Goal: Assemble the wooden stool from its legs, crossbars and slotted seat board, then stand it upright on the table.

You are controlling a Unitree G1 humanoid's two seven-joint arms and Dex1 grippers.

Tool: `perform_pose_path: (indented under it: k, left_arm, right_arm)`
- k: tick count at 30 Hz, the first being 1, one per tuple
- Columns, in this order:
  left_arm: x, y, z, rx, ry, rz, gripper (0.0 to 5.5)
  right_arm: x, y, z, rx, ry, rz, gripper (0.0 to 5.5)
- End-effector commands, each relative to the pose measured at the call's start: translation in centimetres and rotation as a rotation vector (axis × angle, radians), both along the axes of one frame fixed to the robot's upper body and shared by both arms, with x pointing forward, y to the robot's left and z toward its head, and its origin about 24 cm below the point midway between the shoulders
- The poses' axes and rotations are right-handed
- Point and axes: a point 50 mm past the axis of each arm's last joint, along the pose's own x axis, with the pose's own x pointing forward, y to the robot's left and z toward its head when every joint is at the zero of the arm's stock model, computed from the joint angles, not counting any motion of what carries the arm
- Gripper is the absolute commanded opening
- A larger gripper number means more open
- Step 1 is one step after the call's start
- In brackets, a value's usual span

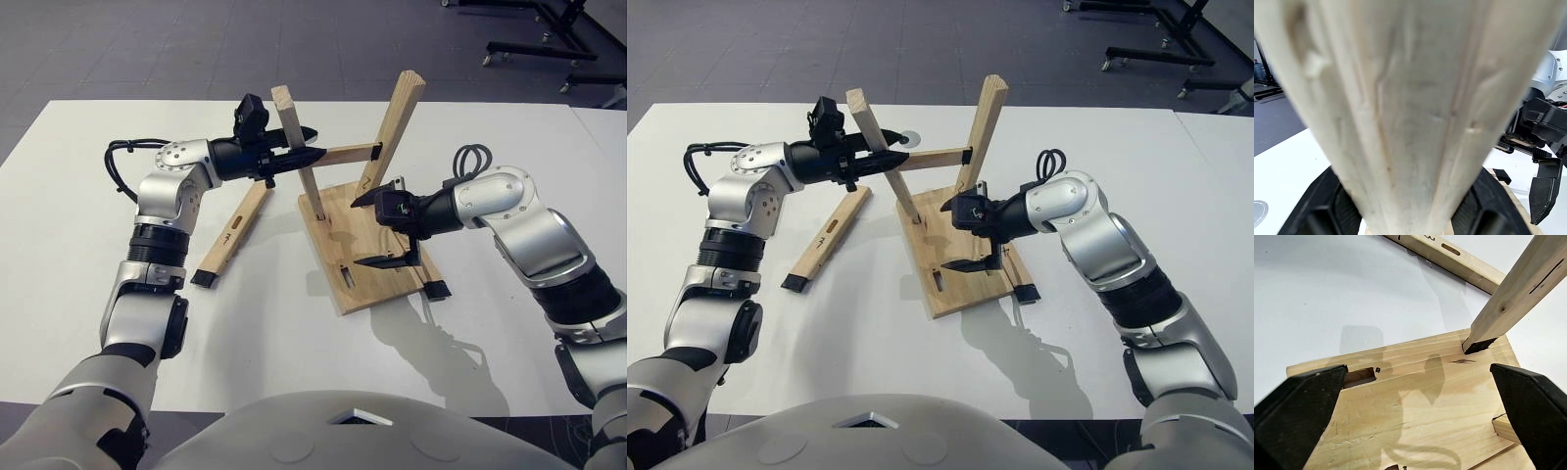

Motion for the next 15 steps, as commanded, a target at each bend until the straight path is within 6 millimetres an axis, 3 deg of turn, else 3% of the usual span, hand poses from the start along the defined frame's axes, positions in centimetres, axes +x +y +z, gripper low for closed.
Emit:
perform_pose_path:
  k: [1, 15]
  left_arm:
    - [-0.2, 0.06, -0.68, 0.057, 0.002, 0.008, 2.09]
    - [0.11, 0.58, -0.91, 0.051, 0.024, 0.056, 2.09]
  right_arm:
    - [-0.11, -0.05, 0.03, -0.002, 0.0, -0.005, 5.38]
    - [0.0, 0.13, 0.2, 0.014, -0.002, -0.01, 5.38]
